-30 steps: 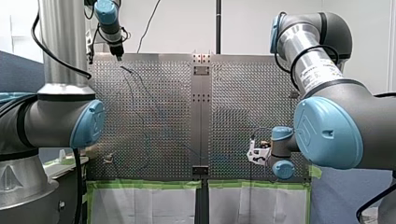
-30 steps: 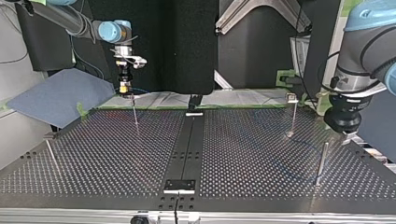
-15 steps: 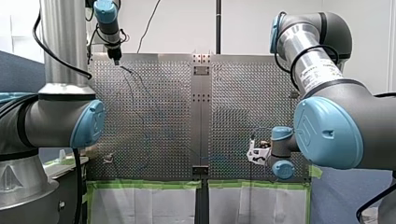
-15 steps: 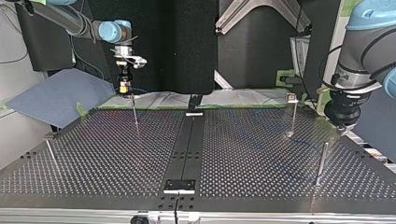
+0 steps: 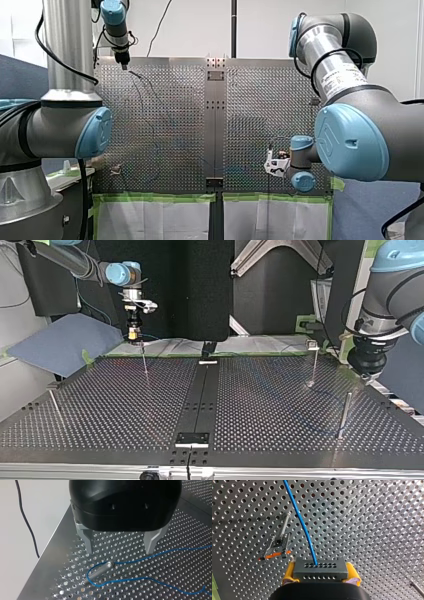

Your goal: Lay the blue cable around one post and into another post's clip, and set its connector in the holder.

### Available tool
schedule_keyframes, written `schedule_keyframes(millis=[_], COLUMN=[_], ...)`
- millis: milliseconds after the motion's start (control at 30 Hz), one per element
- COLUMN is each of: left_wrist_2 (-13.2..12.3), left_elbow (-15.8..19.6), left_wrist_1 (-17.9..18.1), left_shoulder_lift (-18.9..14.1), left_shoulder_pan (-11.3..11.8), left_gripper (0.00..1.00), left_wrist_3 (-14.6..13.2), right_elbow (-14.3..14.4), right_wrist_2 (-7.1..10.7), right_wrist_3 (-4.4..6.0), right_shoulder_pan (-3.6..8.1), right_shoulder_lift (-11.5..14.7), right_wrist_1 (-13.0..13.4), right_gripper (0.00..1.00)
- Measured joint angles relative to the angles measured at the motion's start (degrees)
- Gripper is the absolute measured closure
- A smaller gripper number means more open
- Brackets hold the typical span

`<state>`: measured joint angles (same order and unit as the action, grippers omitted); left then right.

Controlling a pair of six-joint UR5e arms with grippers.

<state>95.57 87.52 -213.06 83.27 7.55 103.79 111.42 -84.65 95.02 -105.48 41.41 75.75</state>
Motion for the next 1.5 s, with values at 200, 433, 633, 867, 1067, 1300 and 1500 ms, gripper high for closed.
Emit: schedule_keyframes(millis=[200, 433, 633, 867, 1067, 1300, 1500], left_wrist_2=[0.0, 0.0, 0.0, -2.5, -5.5, -8.8, -11.9], left_elbow=[0.0, 0.0, 0.0, 0.1, 1.8, 5.1, 8.2], left_wrist_1=[0.0, 0.0, 0.4, 3.5, 6.5, 9.8, 12.9], left_shoulder_lift=[0.0, 0.0, -0.1, -2.1, -4.9, -7.7, -7.8], left_shoulder_pan=[0.0, 0.1, -0.1, -1.0, -1.6, -2.7, -4.5], left_gripper=[0.0, 0.0, 0.0, 0.0, 0.0, 0.0, 0.0], left_wrist_3=[0.0, 0.0, 0.0, 1.0, 3.6, 7.0, 10.1], right_elbow=[0.0, 0.0, 0.0, 0.0, 0.0, 0.0, 0.0], right_wrist_2=[0.0, 0.0, -0.05, -0.31, -0.92, -1.05, -1.05], right_wrist_3=[-0.02, 0.0, 0.01, -0.06, -0.2, -0.42, -0.63], right_shoulder_pan=[0.03, 0.04, 0.03, 0.0, -0.01, -0.13, -0.28], right_shoulder_lift=[0.0, 0.0, 0.0, 0.0, 0.0, 0.0, 0.0], right_wrist_1=[0.1, 0.1, 0.0, -0.1, -0.1, -0.1, -0.1], right_gripper=[0.95, 0.95, 0.95, 0.95, 0.95, 0.95, 0.95])
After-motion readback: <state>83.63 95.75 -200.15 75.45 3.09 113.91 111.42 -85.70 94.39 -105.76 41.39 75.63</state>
